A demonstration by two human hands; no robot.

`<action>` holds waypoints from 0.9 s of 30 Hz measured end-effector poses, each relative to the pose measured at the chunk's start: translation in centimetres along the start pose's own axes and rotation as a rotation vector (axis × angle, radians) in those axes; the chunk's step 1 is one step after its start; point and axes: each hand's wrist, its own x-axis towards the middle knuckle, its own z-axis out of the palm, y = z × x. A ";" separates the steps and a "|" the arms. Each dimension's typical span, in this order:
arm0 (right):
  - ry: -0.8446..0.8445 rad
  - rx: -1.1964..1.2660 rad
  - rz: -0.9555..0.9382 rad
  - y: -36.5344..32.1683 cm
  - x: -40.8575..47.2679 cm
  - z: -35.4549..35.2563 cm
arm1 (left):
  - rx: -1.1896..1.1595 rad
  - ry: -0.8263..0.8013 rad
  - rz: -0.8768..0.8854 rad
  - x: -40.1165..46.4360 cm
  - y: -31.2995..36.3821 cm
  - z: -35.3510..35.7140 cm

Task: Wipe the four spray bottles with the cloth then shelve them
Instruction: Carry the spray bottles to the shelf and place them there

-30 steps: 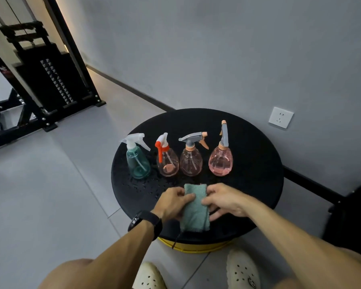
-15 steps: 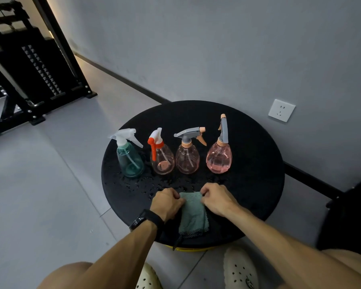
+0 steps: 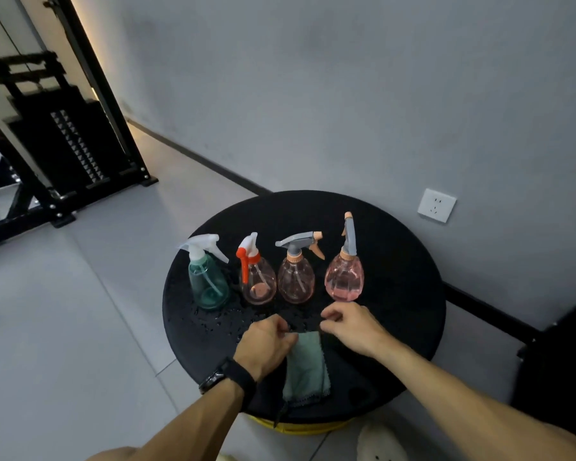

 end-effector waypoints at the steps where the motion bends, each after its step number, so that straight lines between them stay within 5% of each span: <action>1: 0.045 0.024 0.011 0.1 -0.1 -0.8 | 0.016 -0.005 0.017 -0.1 0.3 -0.4; 12: 0.369 0.107 0.011 -0.2 1.6 -5.5 | -0.063 0.040 0.194 0.7 3.4 -2.5; 27: 0.394 0.127 -0.051 -1.2 6.9 -5.1 | -0.125 0.112 0.322 5.2 6.9 -2.5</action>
